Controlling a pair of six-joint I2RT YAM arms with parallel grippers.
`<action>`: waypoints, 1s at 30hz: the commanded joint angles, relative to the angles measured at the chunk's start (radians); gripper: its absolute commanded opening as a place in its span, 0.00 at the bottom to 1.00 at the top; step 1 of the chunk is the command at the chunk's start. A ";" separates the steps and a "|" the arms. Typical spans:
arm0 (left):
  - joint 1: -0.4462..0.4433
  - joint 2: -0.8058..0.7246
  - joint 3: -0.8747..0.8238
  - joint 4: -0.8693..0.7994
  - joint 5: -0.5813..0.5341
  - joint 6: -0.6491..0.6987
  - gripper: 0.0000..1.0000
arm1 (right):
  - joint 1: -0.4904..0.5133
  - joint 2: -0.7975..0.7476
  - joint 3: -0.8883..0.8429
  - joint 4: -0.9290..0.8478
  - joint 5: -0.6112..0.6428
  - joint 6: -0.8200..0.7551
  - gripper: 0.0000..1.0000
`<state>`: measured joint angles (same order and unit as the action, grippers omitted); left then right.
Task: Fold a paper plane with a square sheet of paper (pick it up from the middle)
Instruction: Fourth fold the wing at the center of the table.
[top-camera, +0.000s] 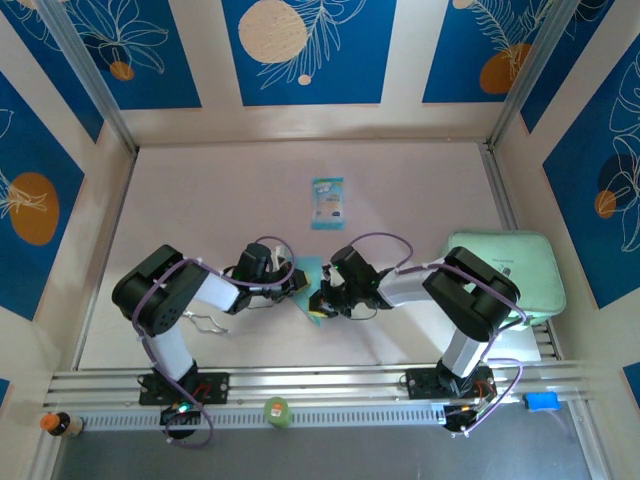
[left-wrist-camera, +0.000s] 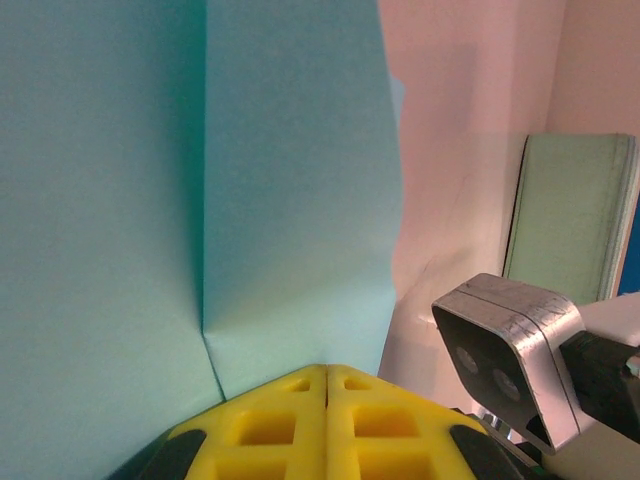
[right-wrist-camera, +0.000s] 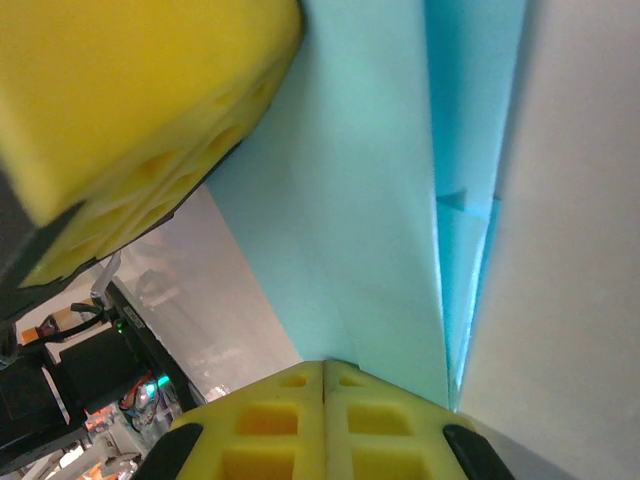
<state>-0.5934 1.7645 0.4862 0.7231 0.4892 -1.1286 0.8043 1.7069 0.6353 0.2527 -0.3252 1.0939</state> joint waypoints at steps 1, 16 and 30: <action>0.001 0.055 -0.023 -0.119 -0.058 0.010 0.00 | 0.015 0.013 -0.020 -0.010 -0.041 0.015 0.03; 0.001 0.055 -0.024 -0.131 -0.060 0.011 0.00 | 0.076 -0.045 -0.072 -0.076 -0.027 0.025 0.03; 0.000 0.051 -0.044 -0.083 -0.065 -0.016 0.00 | 0.018 -0.289 -0.094 -0.231 0.155 -0.007 0.22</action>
<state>-0.5934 1.7691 0.4828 0.7406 0.4892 -1.1378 0.8635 1.4593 0.5533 0.0891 -0.2295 1.1088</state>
